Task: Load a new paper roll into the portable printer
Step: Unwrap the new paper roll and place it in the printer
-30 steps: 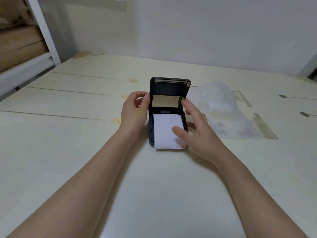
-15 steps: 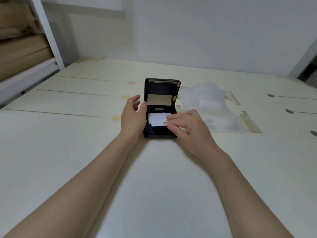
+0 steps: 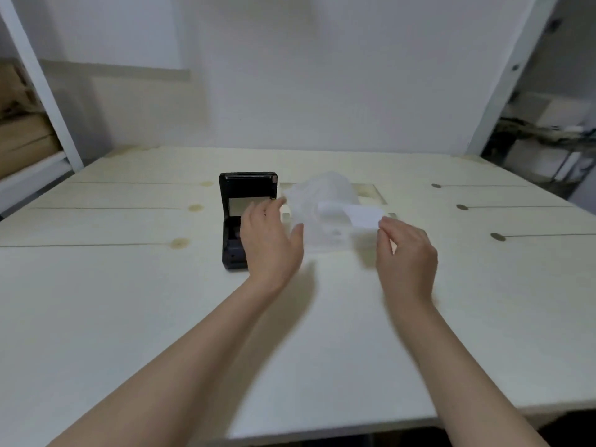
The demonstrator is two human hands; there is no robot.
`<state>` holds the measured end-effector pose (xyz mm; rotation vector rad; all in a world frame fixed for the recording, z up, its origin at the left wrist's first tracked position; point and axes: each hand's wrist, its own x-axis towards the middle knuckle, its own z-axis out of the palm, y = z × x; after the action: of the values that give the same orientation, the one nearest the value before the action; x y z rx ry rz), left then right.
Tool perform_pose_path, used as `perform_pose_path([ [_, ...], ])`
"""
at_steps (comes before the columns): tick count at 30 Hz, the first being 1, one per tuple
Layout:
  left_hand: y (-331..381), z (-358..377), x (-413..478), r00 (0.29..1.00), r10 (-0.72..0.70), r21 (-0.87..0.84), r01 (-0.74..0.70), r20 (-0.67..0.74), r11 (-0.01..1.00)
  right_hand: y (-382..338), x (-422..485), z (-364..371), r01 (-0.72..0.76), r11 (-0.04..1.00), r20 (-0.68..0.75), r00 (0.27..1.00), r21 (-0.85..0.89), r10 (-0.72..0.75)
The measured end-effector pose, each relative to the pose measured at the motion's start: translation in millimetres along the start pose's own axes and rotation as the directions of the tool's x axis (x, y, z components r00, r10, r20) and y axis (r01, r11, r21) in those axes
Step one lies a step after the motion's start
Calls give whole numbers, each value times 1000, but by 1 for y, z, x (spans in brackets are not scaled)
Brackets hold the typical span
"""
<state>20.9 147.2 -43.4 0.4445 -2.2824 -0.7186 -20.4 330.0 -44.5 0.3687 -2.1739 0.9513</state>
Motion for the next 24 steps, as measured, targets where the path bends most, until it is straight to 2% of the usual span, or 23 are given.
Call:
perform_pose_path([
  [2,16,13,-8,988,86,71,-96,131,993,22,5,-10,-119,981,97,986,-155,135],
  [5,32,33,-14,926,126,181,-200,356,963,44,3,-19,-244,912,315,882,-330,350],
  [7,36,44,-16,865,118,207,-246,488,947,53,-1,-21,-217,879,399,827,-426,397],
  [10,34,53,-17,773,132,192,-313,620,930,59,-6,-19,-174,831,413,803,-528,430],
  [12,29,54,-17,765,137,190,-323,630,927,60,-6,-17,-182,844,411,809,-504,420],
  [16,23,48,-17,788,108,327,-370,606,869,59,1,-4,-103,930,385,890,-352,244],
  [19,26,42,-14,827,79,446,-377,557,812,48,7,8,-60,955,411,894,-289,181],
  [24,28,42,-10,844,83,495,-388,530,777,37,2,24,-22,909,425,879,-415,215],
])
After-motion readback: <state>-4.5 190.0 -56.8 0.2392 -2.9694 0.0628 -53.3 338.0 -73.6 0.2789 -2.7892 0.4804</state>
